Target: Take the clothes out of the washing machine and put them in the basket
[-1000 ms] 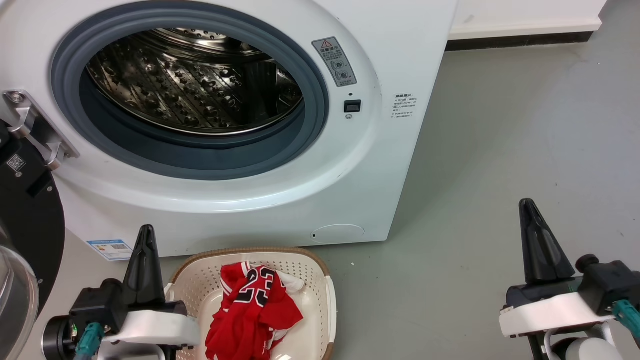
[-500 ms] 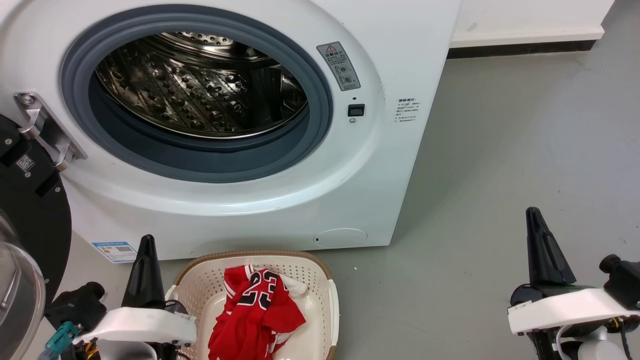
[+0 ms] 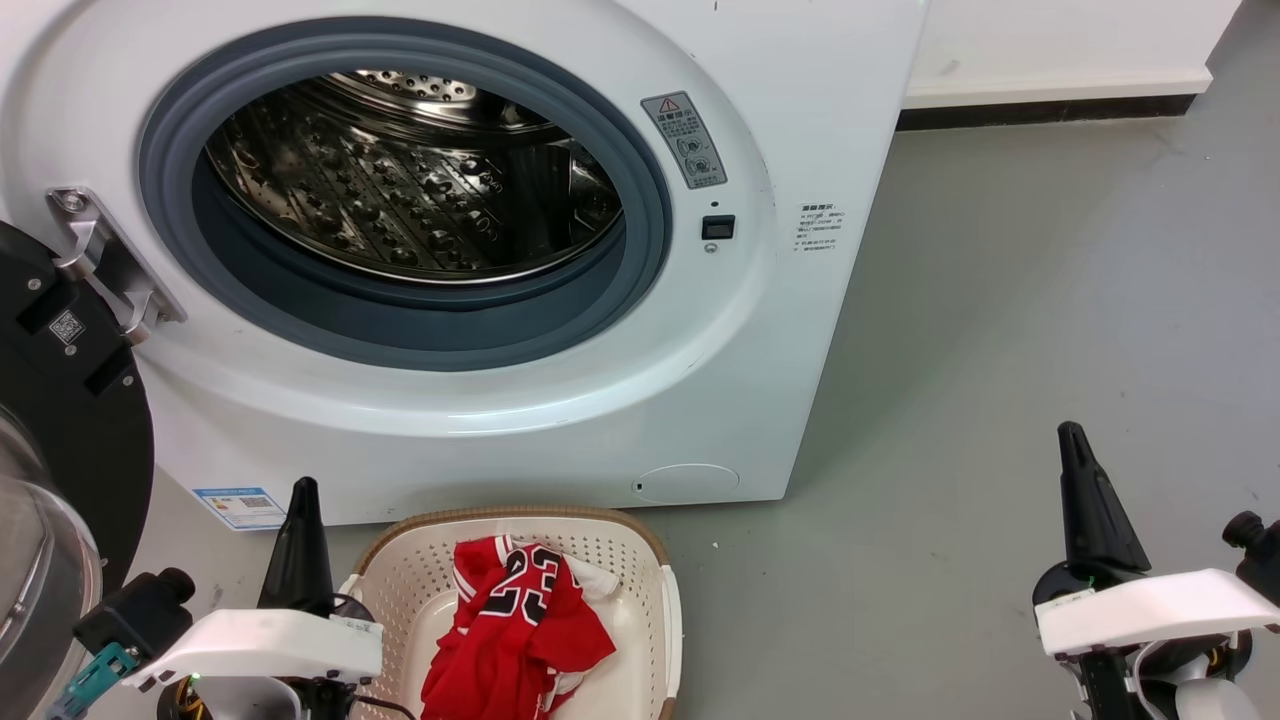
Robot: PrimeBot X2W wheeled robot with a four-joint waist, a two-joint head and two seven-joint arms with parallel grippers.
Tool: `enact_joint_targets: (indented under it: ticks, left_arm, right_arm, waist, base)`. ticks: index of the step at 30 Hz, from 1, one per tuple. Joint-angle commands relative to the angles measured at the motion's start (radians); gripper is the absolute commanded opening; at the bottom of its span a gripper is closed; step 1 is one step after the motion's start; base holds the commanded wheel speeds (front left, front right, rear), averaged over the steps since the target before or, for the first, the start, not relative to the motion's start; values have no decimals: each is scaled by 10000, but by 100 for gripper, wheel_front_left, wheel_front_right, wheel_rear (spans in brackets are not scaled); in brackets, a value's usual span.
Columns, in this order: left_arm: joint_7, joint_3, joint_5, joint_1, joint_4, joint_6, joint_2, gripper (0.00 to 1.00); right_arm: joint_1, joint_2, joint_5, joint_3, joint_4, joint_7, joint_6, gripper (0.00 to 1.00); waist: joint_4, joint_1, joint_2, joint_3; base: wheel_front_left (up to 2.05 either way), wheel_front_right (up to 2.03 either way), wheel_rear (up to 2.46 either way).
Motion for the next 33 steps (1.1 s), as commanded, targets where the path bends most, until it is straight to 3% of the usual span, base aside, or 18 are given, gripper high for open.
enact_joint_targets:
  ticks: [1, 33]
  left_arm:
    - [53, 27, -284, -260, -67, -66, 20, 0]
    - [1098, 87, -4610, -554, 653, -334, 17, 0]
  right_arm:
    - [-254, -86, 326, -9, -72, 38, -1, 0]
    - [-414, -142, 4886, -207, 634, 1032, -4, 0]
  waist:
    - [6, 0, -1, -10]
    - [195, -1, -1, -355]
  base:
    - [0, 0, 0]
    - [0, 0, 0]
